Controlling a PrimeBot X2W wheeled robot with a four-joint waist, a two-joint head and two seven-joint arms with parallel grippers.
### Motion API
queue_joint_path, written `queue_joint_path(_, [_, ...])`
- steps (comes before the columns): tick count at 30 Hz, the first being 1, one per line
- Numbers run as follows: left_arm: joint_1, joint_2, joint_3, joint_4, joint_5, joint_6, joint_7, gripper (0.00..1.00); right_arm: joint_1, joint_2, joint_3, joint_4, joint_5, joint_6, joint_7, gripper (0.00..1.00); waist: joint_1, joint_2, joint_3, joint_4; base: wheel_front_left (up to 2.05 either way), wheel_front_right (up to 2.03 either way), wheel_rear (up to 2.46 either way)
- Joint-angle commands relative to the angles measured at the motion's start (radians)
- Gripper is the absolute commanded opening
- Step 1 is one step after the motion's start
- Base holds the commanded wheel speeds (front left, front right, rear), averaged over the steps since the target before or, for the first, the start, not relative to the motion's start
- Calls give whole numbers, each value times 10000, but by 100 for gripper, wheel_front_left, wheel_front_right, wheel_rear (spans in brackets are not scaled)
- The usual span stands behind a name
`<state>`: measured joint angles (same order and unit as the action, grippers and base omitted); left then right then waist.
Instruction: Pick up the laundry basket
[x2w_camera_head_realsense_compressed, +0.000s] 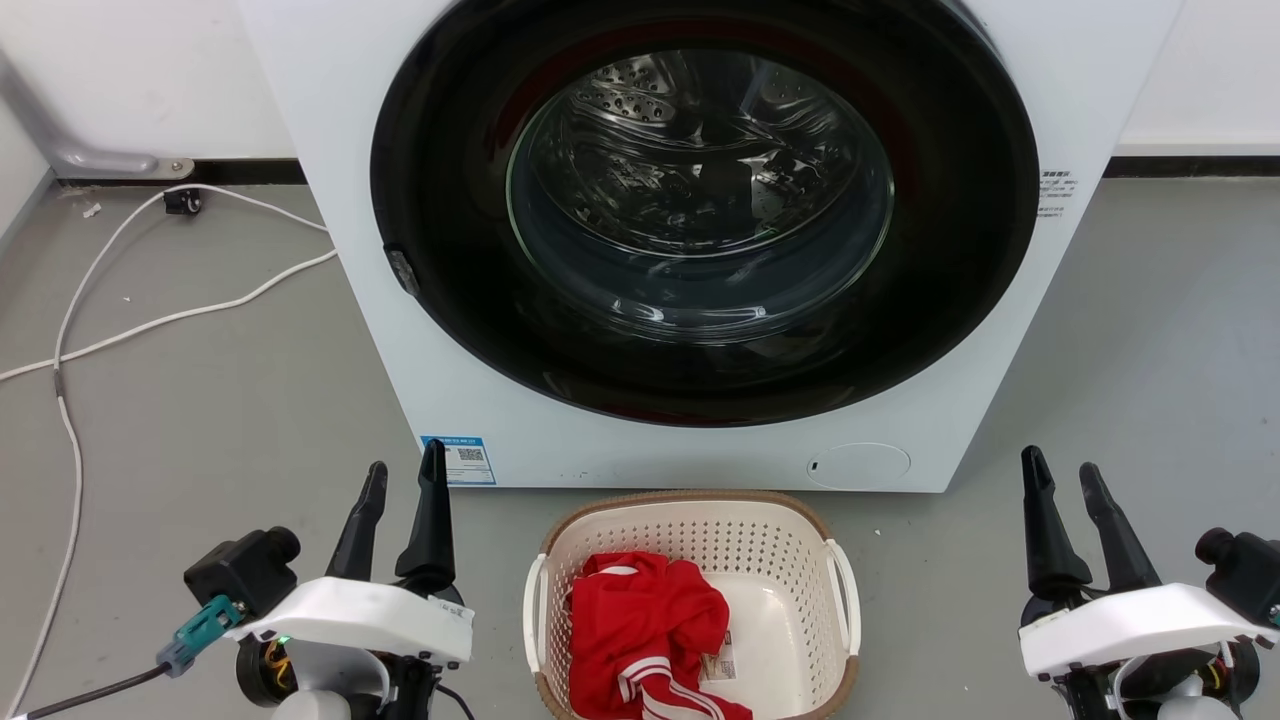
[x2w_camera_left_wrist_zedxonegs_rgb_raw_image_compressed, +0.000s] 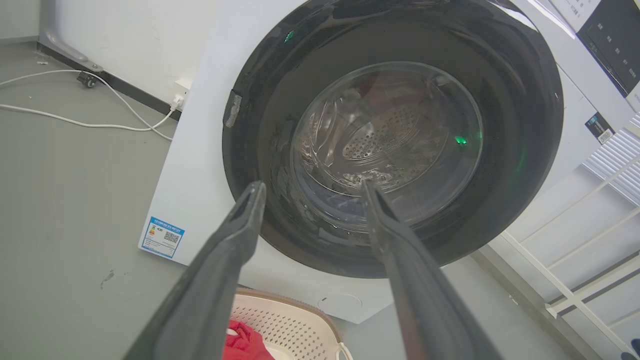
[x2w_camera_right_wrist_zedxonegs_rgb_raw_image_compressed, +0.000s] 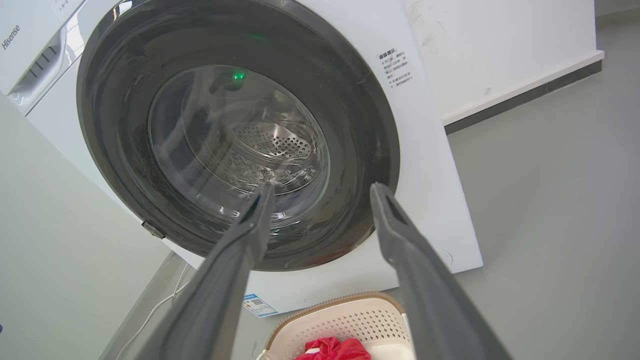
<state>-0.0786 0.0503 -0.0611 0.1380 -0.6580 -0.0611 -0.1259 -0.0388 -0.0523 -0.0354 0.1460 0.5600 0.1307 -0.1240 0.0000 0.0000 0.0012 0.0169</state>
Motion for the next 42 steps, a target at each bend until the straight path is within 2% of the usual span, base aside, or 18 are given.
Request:
queue_joint_path(1, [-199,22,-64,-146,361,38,-112,100,-15,-5,-6,-113,-407,-1,-117,100,0,0,-2,12,0,0,0])
queue_joint_path(24, [-212,13,-500,137,2689,228,-673,100,109,9,-36,34,-2801,0,-652,100,0,0,-39,77,0,0,0])
queue_joint_path(42, [-249,7,-748,270,4044,358,-1027,100,189,20,32,211,-4069,-1,-942,100,0,0,-80,170,0,0,0])
